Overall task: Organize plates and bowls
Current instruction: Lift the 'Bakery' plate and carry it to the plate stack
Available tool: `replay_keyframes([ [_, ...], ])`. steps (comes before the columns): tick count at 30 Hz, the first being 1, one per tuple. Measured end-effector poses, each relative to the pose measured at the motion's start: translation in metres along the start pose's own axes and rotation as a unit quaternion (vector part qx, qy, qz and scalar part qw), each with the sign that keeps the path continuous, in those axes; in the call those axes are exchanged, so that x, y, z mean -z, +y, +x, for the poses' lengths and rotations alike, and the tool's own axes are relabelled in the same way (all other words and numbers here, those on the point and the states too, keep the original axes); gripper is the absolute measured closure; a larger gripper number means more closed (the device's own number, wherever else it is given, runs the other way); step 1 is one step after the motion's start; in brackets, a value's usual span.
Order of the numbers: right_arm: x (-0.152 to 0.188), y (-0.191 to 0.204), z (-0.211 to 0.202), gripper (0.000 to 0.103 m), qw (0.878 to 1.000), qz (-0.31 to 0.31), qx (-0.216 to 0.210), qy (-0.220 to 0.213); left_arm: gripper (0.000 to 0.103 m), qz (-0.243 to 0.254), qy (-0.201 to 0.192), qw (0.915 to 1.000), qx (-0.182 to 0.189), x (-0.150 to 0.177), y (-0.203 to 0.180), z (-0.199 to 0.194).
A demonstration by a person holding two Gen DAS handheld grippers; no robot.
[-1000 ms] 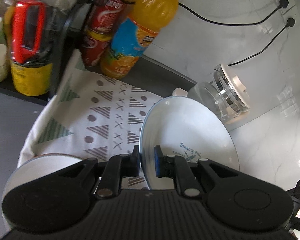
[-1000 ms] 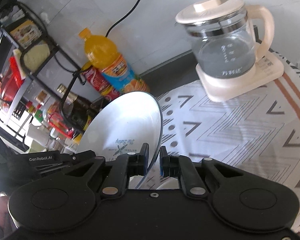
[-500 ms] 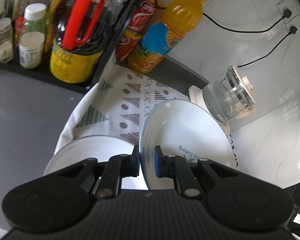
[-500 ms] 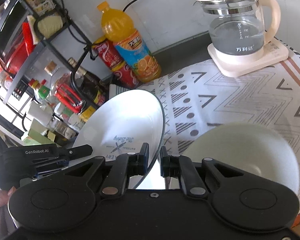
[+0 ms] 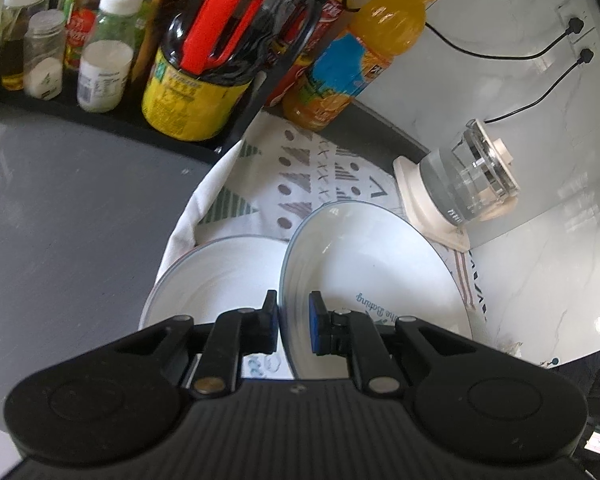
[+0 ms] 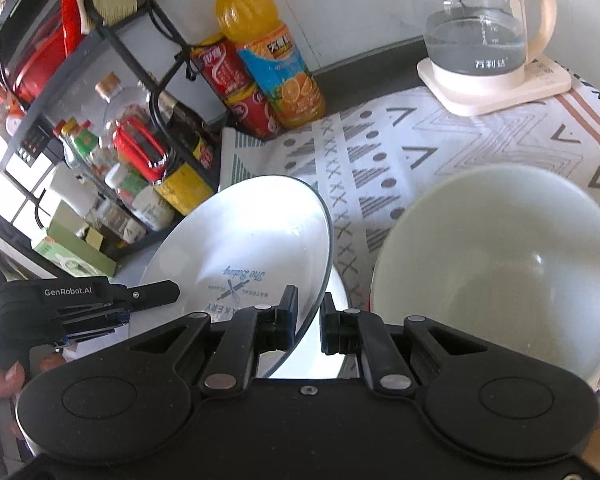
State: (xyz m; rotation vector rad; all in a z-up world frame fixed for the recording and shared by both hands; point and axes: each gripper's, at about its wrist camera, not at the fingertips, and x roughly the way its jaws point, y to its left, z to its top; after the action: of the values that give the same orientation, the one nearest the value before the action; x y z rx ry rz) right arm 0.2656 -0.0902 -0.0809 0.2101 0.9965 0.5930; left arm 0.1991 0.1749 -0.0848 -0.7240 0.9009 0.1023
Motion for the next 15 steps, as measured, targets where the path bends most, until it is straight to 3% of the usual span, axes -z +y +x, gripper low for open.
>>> replay_keyframes([
  [15, 0.036, 0.017, 0.006, 0.091, 0.998, -0.035, 0.039, 0.025, 0.091, -0.006, 0.022, 0.9996, -0.014, 0.025, 0.028, 0.003],
])
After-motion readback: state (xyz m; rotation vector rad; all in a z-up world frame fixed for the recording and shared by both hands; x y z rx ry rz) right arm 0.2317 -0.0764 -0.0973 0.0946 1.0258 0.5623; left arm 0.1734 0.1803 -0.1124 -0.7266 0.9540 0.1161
